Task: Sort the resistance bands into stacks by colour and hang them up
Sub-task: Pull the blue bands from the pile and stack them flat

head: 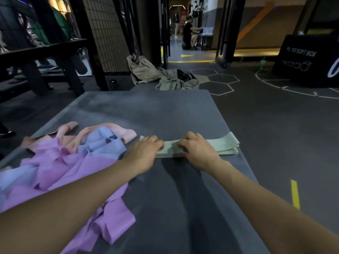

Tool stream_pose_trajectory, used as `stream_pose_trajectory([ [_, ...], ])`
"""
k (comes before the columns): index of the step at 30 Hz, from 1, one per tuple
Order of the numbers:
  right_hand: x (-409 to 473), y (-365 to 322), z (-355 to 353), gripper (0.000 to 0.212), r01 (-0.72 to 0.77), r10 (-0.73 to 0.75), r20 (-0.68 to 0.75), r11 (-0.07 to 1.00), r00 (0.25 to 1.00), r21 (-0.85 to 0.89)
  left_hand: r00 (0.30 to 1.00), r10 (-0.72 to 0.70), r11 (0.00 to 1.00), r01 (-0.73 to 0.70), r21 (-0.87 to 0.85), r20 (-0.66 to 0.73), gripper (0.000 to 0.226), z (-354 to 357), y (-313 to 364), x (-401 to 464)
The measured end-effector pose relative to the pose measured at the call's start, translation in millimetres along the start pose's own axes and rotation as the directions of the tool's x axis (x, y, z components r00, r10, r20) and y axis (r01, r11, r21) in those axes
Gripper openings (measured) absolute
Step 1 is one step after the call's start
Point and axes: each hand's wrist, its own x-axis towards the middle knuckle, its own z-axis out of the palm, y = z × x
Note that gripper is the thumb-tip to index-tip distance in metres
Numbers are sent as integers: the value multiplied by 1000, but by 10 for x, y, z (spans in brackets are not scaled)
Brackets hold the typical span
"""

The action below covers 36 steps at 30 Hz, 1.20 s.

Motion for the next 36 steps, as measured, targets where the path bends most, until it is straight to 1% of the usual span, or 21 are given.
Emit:
stream_pose_trajectory([
  [3,-25,-10,45,29,-38,38,-22,999,999,-13,999,-30,998,32,-59,29,44,62,-57,-19],
  [5,-31,-45,55,32,-50,49,-33,998,998,-37,998,-25,997,29,-74,62,45,70,-84,9],
  [7,-25,-107,10,32,-85,84,-3,996,996,-30,993,-10,993,24,-115,121,43,35,-124,19],
  [9,-10,-205,-70,31,-129,129,46,992,991,-4,989,8,972,26,-233,145,39,-82,-153,-34],
  [11,-22,-370,-138,36,-146,143,53,988,988,50,999,-14,939,31,-341,52,35,-238,-187,-159],
  [14,-78,-783,-191,43,-106,103,27,984,994,142,981,-159,893,95,-439,-109,29,-444,-360,-484],
  [17,-117,-1282,-182,39,-86,76,44,949,996,303,960,-253,900,190,-393,-116,29,-562,-681,-941],
  [18,-139,-1440,-162,42,-100,81,66,925,995,367,953,-278,898,214,-384,-118,29,-600,-792,-1111],
  [19,-176,-1592,-140,50,-128,90,108,892,990,434,944,-303,889,232,-395,-127,31,-640,-883,-1290],
  [21,-291,-1879,-90,70,-221,119,215,805,969,550,921,-359,863,264,-431,-154,41,-705,-1050,-1637],
  [22,-358,-2012,-57,75,-250,114,259,770,959,587,912,-387,853,299,-429,-135,45,-721,-1111,-1801],
  [23,-424,-2140,-21,76,-254,87,296,763,951,594,907,-412,847,344,-405,-92,53,-713,-1157,-1956],
  [25,-523,-2345,67,85,-199,22,341,846,940,495,902,-430,845,415,-338,33,81,-648,-1242,-2229],
  [26,-557,-2421,108,90,-171,11,357,892,934,418,893,-436,830,446,-334,107,92,-615,-1253,-2349],
  [27,-591,-2484,138,92,-146,5,360,919,933,365,882,-436,813,471,-341,179,97,-582,-1253,-2450],
  [29,-627,-2574,168,82,-122,3,353,942,936,314,878,-401,823,470,-318,260,91,-520,-1220,-2586],
  [31,-646,-2658,142,53,-74,-19,298,952,954,298,894,-374,859,434,-272,247,79,-447,-1170,-2664],
  [33,-589,-2720,38,24,-23,-46,215,951,976,308,894,-413,826,448,-342,172,55,-430,-1188,-2677],
  [34,-527,-2733,-43,16,-19,-42,182,947,982,322,893,-437,792,440,-423,110,37,-474,-1208,-2672],
  [35,-469,-2751,-147,15,-16,-37,145,937,989,349,886,-458,759,427,-492,63,18,-541,-1243,-2658],
  [36,-398,-2772,-271,18,-12,-30,105,926,994,376,886,-464,746,389,-541,-2,9,-642,-1278,-2644],
])
